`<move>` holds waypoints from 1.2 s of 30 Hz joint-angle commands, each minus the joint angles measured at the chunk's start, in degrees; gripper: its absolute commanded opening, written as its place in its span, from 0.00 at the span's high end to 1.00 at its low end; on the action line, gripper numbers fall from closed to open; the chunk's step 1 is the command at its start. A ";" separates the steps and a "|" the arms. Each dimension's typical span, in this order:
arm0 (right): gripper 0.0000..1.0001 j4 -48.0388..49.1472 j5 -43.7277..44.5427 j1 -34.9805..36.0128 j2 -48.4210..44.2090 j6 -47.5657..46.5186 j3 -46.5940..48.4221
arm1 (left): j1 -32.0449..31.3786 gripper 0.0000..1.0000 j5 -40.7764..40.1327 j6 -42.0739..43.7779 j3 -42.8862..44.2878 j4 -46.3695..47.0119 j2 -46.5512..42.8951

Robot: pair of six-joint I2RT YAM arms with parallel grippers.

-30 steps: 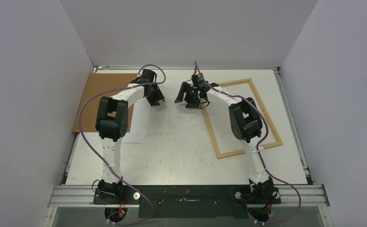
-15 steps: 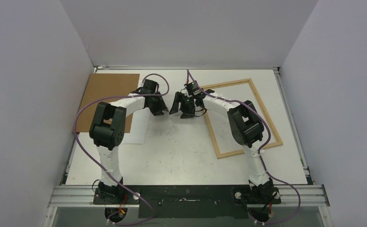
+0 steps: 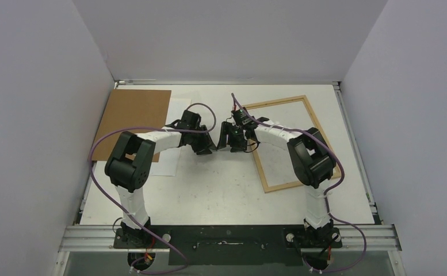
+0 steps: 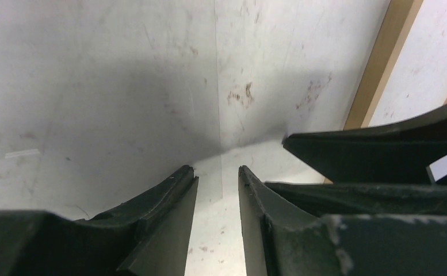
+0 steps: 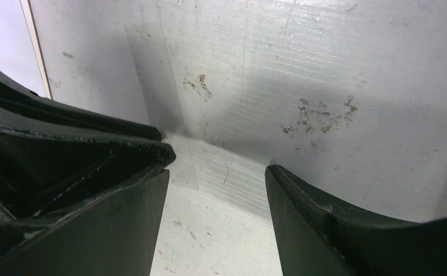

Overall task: Put the photo into the frame
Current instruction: Pick up the photo frame item at the center of the board.

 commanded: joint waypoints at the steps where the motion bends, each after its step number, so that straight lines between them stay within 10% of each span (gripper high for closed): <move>1: 0.36 -3.77 3.91 1.14 0.30 -0.79 -4.16 | -1.39 0.66 -3.49 1.77 -7.82 -14.48 4.77; 20: 0.47 -0.11 -4.62 4.94 3.82 14.27 -5.80 | 4.87 0.66 -9.50 6.38 0.34 -19.88 -1.74; 36: 0.39 -8.56 5.88 5.01 5.03 12.59 -1.37 | 3.96 0.69 -8.97 6.95 -4.36 -21.58 3.10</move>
